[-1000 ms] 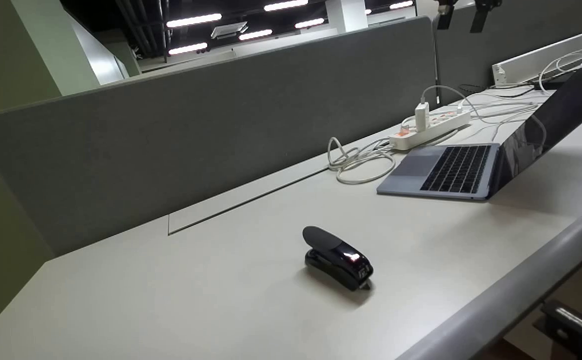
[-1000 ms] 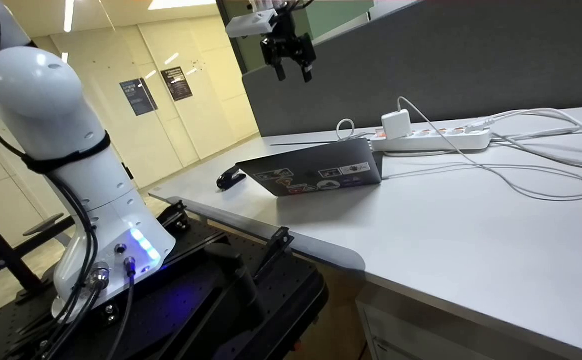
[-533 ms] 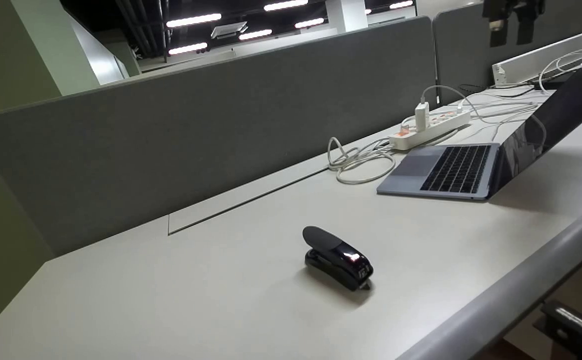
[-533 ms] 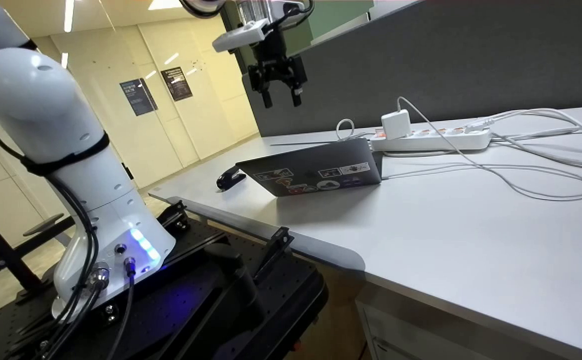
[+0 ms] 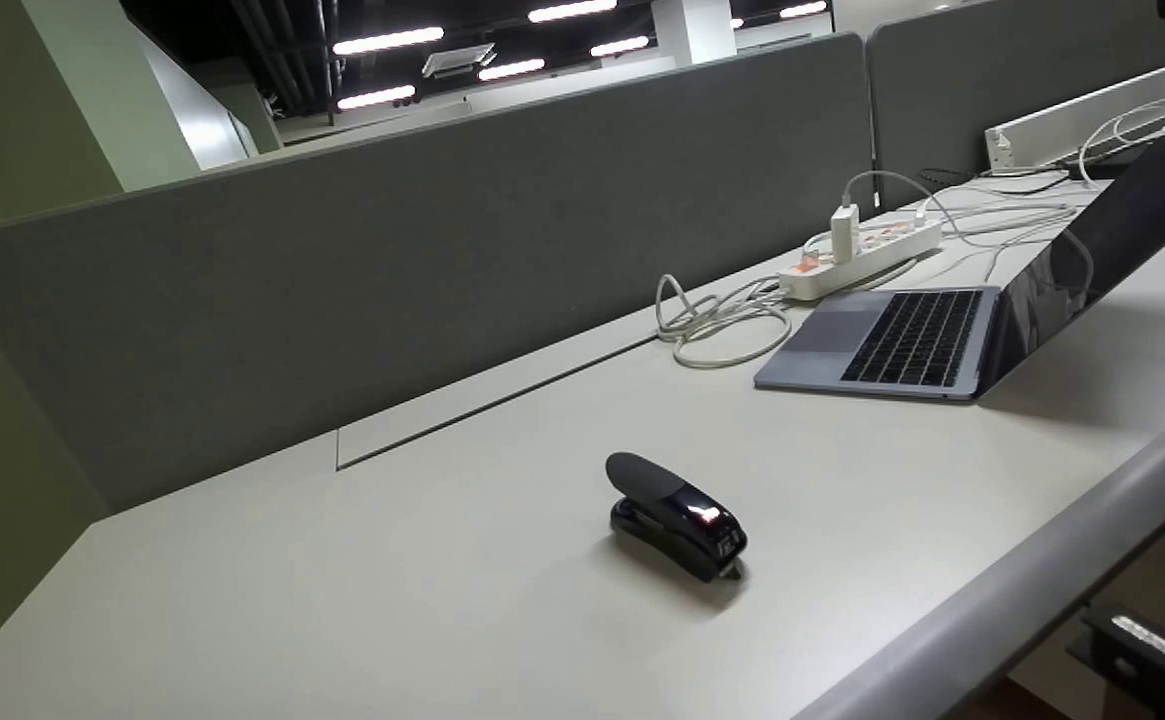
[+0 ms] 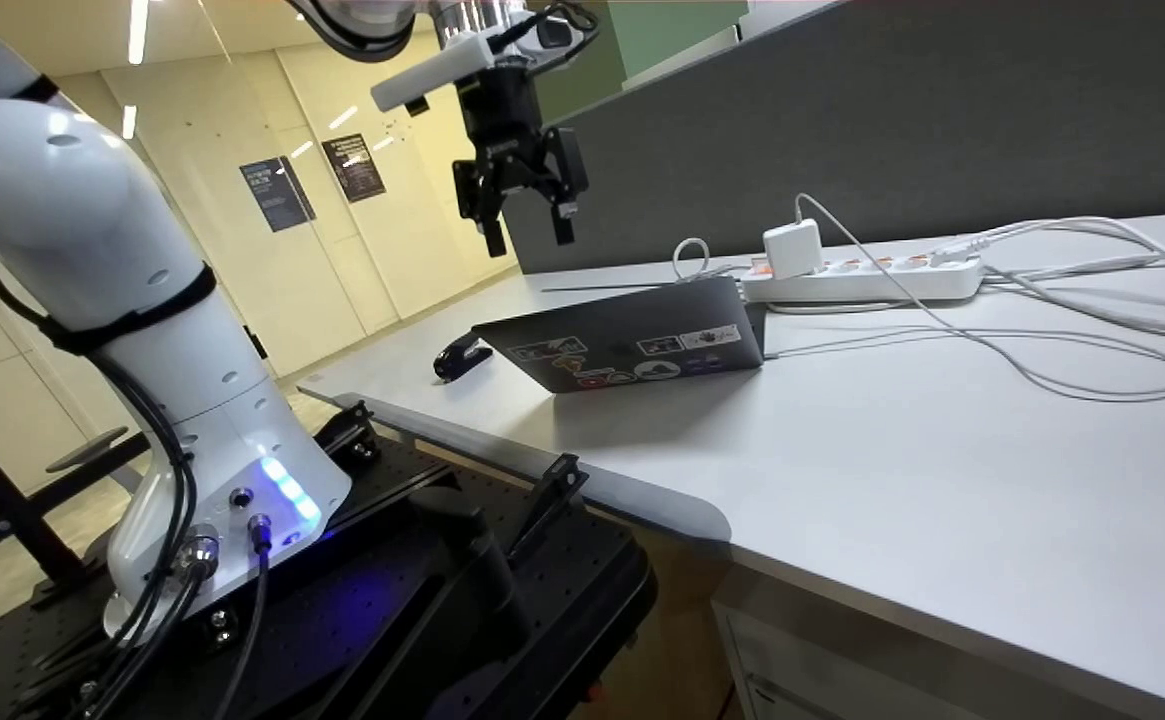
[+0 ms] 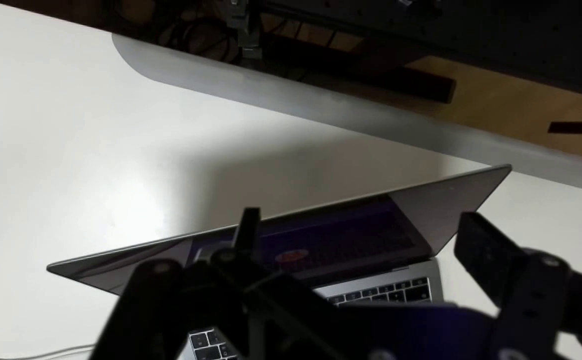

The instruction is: Fold the laptop

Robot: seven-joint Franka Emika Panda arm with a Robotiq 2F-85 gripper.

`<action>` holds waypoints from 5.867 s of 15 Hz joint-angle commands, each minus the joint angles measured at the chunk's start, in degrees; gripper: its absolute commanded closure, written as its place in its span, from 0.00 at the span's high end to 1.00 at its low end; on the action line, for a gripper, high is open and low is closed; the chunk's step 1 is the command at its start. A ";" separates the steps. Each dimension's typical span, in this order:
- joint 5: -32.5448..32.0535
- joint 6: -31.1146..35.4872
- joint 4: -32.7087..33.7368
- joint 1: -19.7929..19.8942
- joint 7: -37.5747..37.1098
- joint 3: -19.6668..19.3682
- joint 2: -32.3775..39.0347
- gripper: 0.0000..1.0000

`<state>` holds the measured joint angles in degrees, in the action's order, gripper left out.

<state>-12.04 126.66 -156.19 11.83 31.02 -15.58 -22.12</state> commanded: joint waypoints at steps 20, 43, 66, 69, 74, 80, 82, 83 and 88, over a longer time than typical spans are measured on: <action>-10.67 16.12 -3.09 3.45 4.34 -2.80 9.32 1.00; 40.75 43.01 -3.10 -8.39 50.62 -2.53 15.80 1.00; 72.04 42.54 1.90 -16.50 69.12 -2.91 17.41 1.00; 76.34 42.81 4.44 -17.28 70.86 -2.66 18.69 1.00; 83.50 43.69 9.47 -18.66 75.86 -1.90 22.04 1.00; 90.28 43.12 17.53 -18.95 80.58 -0.53 30.60 1.00; 90.44 42.54 20.13 -18.66 80.12 -0.10 34.58 1.00; 90.04 42.17 21.33 -18.53 79.70 0.04 36.49 1.00; 85.87 37.04 26.05 -18.43 76.93 -0.17 44.56 1.00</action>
<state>75.99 166.47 -134.21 -6.91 110.17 -15.78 17.77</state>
